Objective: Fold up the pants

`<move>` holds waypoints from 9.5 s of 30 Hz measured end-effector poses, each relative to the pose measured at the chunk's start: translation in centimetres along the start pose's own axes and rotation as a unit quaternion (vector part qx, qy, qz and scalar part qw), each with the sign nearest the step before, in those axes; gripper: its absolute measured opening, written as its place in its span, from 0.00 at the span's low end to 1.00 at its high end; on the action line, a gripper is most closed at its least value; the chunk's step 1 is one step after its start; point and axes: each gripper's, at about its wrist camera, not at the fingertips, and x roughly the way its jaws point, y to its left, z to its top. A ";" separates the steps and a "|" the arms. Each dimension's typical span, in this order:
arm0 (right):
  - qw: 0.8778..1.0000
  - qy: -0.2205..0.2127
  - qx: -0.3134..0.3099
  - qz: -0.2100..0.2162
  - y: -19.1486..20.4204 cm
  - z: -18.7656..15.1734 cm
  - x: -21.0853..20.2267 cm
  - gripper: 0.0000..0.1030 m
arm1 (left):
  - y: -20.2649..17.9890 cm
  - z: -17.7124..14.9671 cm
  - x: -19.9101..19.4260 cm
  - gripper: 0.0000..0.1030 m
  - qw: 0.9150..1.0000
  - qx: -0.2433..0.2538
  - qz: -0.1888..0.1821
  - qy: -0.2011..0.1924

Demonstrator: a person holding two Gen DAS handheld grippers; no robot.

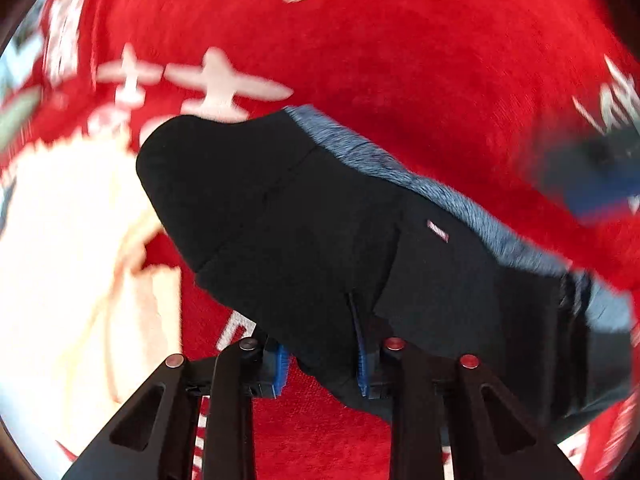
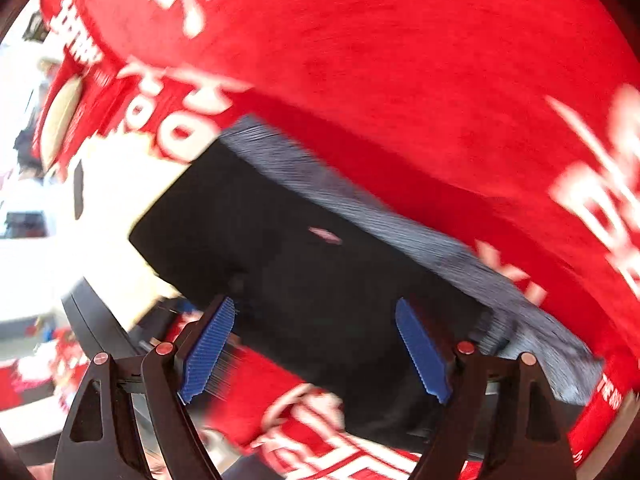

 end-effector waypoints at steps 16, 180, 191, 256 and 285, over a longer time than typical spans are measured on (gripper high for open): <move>0.971 0.200 -0.129 -0.002 13.3 7.7 9.2 0.89 | -4.0 -0.4 -1.4 0.26 0.989 0.129 0.064 -0.036; 0.923 -0.251 0.289 -0.023 -32.4 -27.0 -10.1 0.41 | -18.6 3.1 0.9 0.89 0.977 0.165 -0.081 0.107; 0.928 -0.241 0.283 0.002 -35.9 -24.3 -10.2 0.11 | -18.9 2.1 0.3 0.89 0.975 0.175 -0.088 0.102; 0.876 -0.203 0.305 0.314 -41.1 -35.9 -5.8 0.38 | -19.8 1.3 2.5 0.61 0.927 0.161 -0.281 0.188; 0.926 -0.160 0.288 0.185 -31.4 -44.1 -4.6 0.53 | -14.6 -9.6 -2.7 0.84 0.963 0.133 -0.172 0.161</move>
